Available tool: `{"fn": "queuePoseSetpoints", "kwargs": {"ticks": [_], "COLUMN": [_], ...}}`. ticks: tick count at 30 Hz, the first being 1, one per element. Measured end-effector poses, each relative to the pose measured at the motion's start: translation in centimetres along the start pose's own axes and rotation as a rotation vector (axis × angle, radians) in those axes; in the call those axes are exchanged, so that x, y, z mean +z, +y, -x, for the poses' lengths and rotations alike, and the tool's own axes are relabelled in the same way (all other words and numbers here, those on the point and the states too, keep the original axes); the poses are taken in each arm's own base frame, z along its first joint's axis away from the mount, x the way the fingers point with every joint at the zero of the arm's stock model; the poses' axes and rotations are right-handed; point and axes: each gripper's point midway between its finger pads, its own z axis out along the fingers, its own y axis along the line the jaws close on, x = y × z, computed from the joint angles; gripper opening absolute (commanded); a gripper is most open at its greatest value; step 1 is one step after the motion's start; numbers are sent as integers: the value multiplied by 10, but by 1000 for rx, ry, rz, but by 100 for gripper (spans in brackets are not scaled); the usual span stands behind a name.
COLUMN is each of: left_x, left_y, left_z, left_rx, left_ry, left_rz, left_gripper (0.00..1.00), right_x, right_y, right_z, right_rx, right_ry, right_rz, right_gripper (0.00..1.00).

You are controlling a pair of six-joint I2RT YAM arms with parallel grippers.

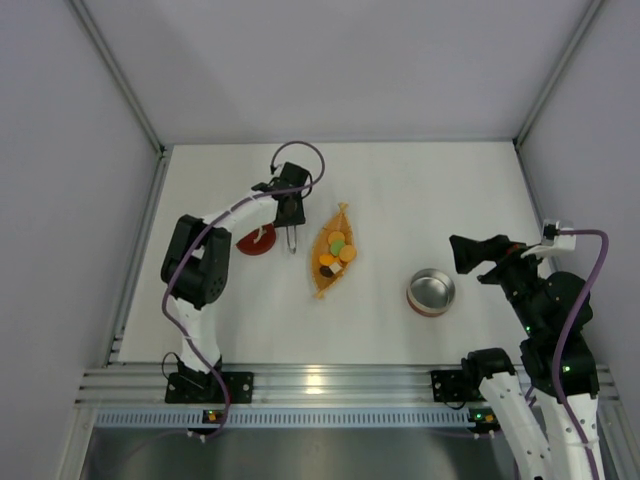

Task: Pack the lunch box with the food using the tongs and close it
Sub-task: Pick up the clamp at the center of the board, then pick up the fake food from the plate.

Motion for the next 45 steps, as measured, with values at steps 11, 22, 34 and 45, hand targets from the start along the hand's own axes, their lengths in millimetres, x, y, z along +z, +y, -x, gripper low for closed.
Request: {"fn": "queuePoseSetpoints", "kwargs": {"ticks": [11,22,34,45], "left_x": [-96,-164,-233,-250], "left_y": [-12,-29,-51,-67], "left_z": [48,38,-30,-106], "left_rx": [6,101,258,418], "left_ry": [-165,-198,-134,-14], "left_rz": [-90,-179,-350,-411], "left_gripper": [53,45,43,45], "right_x": [1,4,7,10], "right_y": [0,-4,-6,-8], "right_z": [-1,-8,-13,-19], "right_rx": [9,13,16,31], "right_ry": [3,20,33,51], "right_rz": [1,-5,-11,-17], "right_gripper": [100,100,100,99]}}
